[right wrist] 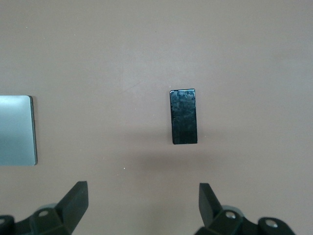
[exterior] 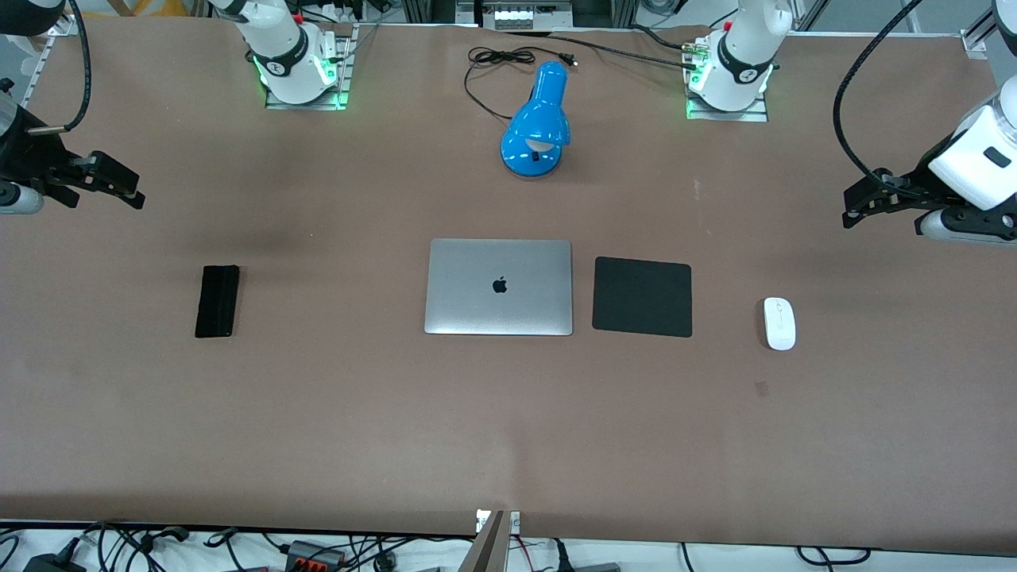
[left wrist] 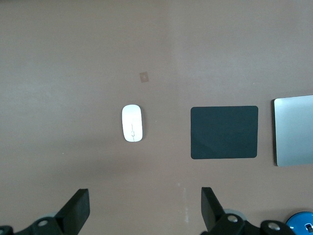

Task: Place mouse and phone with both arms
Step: 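Move the right gripper toward the black phone while the left gripper approaches the mouse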

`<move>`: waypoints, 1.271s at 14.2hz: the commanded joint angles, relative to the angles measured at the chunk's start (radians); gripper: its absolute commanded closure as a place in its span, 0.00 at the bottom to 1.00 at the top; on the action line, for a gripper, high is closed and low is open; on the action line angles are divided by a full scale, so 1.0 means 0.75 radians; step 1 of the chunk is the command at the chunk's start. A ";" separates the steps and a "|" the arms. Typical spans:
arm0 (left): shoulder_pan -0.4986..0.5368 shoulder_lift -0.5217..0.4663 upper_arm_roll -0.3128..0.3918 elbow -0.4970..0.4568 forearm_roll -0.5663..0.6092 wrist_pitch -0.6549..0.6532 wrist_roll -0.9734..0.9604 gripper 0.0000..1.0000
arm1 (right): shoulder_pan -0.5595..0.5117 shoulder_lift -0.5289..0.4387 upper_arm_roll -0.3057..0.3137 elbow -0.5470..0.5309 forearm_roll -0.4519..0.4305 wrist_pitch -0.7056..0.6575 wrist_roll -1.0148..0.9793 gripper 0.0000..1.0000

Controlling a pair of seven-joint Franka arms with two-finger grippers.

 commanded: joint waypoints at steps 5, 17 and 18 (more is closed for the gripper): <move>-0.006 0.007 -0.004 0.013 0.092 -0.022 -0.008 0.00 | 0.007 -0.030 -0.008 -0.006 0.003 -0.017 -0.023 0.00; 0.016 0.250 0.009 0.054 0.076 -0.097 0.016 0.00 | 0.011 0.267 -0.007 0.067 -0.023 0.002 -0.011 0.00; 0.037 0.291 0.011 0.032 0.082 0.031 0.018 0.00 | 0.011 0.299 -0.007 0.067 -0.038 0.016 -0.005 0.00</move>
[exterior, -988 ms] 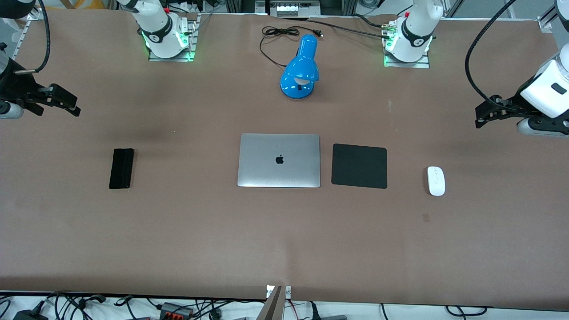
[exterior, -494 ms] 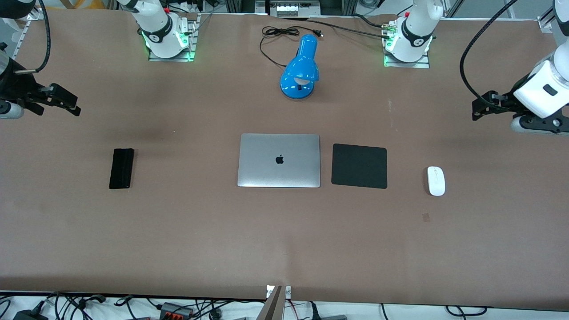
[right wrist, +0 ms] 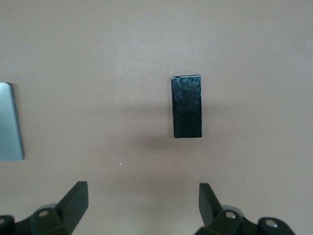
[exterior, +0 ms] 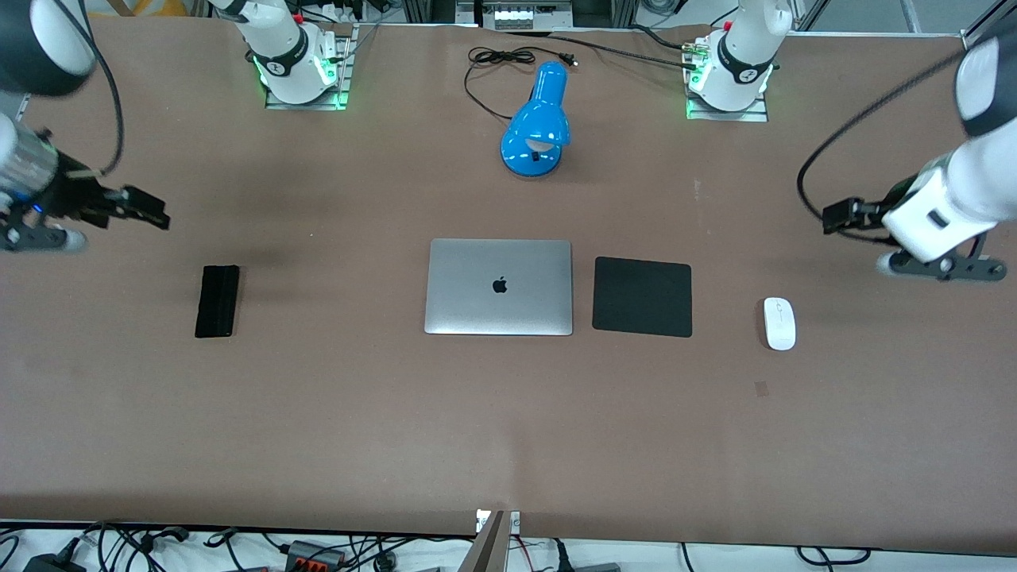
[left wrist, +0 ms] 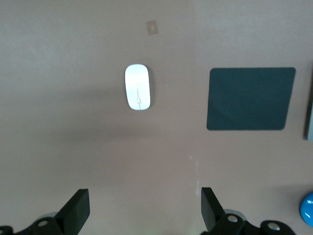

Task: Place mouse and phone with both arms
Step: 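Lower the right gripper onto the phone while the left gripper lowers onto the mouse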

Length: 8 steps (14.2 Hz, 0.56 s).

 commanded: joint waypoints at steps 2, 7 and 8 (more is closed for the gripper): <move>0.050 0.202 0.007 0.004 0.022 0.279 0.045 0.00 | 0.001 0.162 -0.007 0.049 -0.028 0.057 -0.001 0.00; 0.119 0.270 -0.001 -0.347 0.024 0.861 0.061 0.00 | -0.042 0.336 -0.013 -0.028 -0.028 0.310 0.005 0.00; 0.126 0.274 -0.001 -0.445 0.024 1.031 0.086 0.00 | -0.060 0.367 -0.013 -0.061 -0.030 0.378 0.005 0.00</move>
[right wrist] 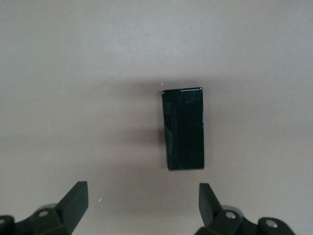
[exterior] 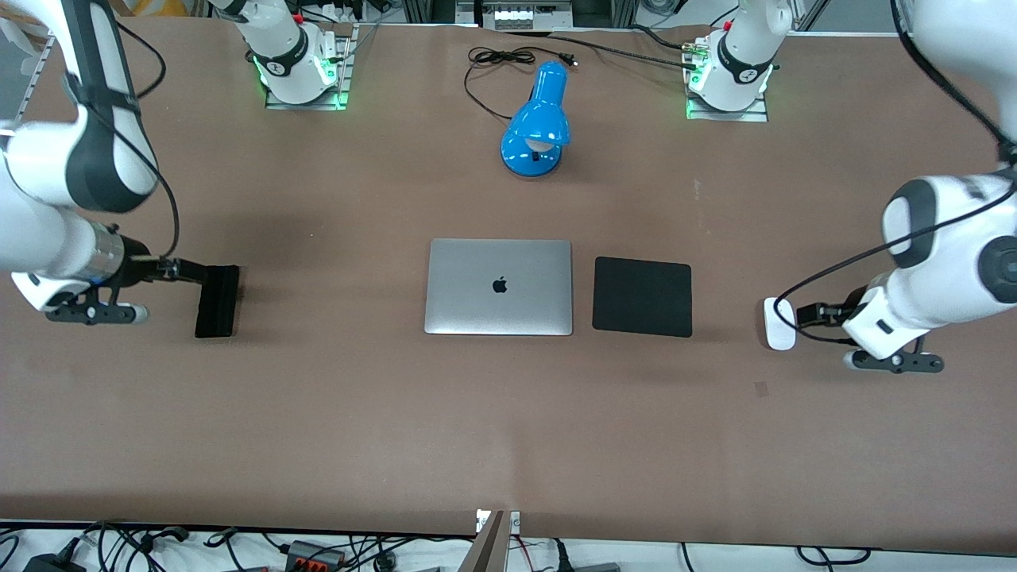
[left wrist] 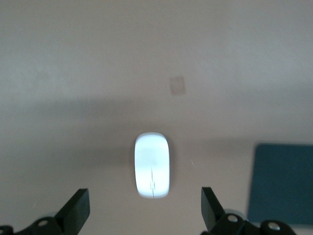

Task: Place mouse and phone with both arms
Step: 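Lower the right gripper onto the phone while the left gripper lowers onto the mouse, then close the right gripper on the phone while the left gripper grasps the mouse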

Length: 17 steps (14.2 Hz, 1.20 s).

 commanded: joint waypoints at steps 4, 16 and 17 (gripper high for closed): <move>0.025 -0.009 -0.010 -0.443 0.023 0.643 0.063 0.00 | -0.075 0.128 0.003 -0.144 -0.016 0.265 0.004 0.00; 0.058 0.102 -0.010 -0.599 0.029 0.995 0.100 0.01 | -0.091 0.305 0.003 -0.156 -0.020 0.490 0.027 0.00; 0.070 0.098 -0.010 -0.599 0.029 0.993 0.102 0.10 | -0.093 0.309 0.001 -0.156 -0.020 0.490 0.027 0.00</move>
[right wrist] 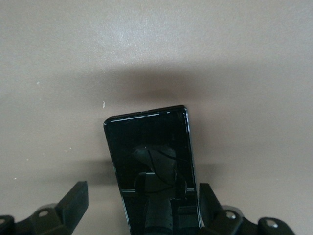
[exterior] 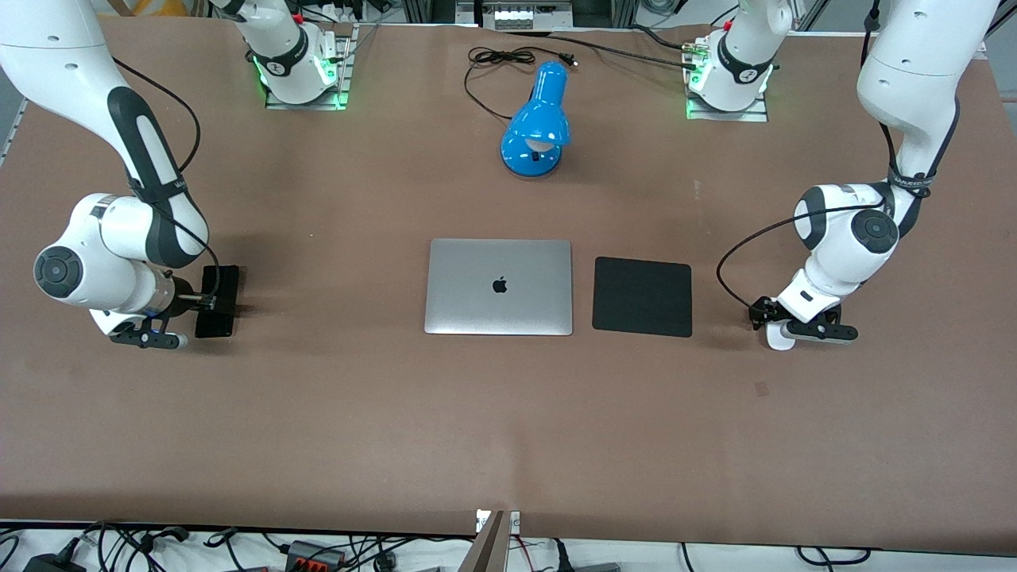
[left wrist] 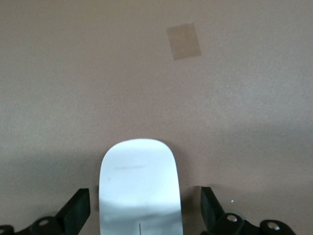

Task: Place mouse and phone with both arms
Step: 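Close the right gripper on the phone while the left gripper grasps the mouse, then carry the mouse onto the black pad with the left gripper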

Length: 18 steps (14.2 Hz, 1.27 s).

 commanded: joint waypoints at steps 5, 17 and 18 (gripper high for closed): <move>0.031 -0.031 -0.007 -0.022 0.028 0.003 0.013 0.63 | -0.006 0.032 0.005 -0.021 -0.027 0.036 0.019 0.00; -0.336 -0.123 -0.034 0.596 0.014 -1.204 -0.303 0.75 | -0.017 0.057 0.001 -0.030 -0.082 0.026 0.001 0.00; -0.408 -0.117 -0.034 0.588 0.014 -1.198 -0.420 0.75 | -0.015 0.057 -0.001 -0.030 -0.102 0.024 -0.003 0.20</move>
